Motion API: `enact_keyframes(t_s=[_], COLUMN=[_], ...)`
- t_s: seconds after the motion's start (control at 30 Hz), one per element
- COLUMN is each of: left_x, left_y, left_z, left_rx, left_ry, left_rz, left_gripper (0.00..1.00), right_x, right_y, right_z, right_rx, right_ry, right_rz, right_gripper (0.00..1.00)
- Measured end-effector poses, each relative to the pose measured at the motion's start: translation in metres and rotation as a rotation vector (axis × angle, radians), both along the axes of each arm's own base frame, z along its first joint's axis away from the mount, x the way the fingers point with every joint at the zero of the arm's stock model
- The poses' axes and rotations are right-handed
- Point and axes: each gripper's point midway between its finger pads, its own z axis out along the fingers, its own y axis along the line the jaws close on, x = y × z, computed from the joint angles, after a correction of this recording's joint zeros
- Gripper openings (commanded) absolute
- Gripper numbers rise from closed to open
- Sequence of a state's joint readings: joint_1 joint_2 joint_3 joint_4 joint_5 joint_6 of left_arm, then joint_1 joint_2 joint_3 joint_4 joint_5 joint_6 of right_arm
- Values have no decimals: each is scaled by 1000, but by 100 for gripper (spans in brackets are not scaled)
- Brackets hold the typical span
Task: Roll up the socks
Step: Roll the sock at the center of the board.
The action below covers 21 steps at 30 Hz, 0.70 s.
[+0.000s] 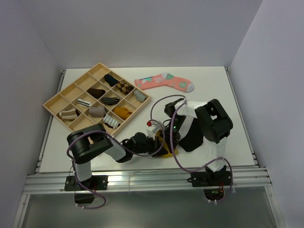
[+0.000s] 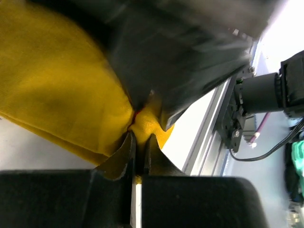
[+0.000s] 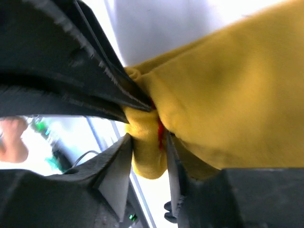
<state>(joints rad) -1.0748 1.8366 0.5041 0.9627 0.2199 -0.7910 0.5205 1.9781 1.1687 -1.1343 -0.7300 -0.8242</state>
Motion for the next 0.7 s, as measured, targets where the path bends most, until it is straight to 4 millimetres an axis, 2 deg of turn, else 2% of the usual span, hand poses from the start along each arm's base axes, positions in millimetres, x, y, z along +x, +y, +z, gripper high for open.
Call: enact_keyframes(t_s=[0.13, 0.33, 0.4, 0.47, 0.7], left_x=[2, 5, 5, 6, 7], left_y=[0, 13, 16, 18, 15], left_z=[-1, -2, -3, -3, -5], left_rx=[-19, -39, -38, -26, 32], left_ry=[70, 227, 282, 345, 547], left_rz=[22, 24, 20, 14, -8], left_gripper=[0, 0, 0, 0, 0], right_x=[20, 73, 83, 84, 49], right_y=[-1, -10, -16, -20, -26], right_z=[4, 25, 31, 35, 48], right_rx=[42, 146, 170, 198, 318], right_ry=[-121, -351, -411, -470, -607], right_rz=[-91, -217, -237, -230, -118], right_gripper=[47, 47, 47, 48, 54])
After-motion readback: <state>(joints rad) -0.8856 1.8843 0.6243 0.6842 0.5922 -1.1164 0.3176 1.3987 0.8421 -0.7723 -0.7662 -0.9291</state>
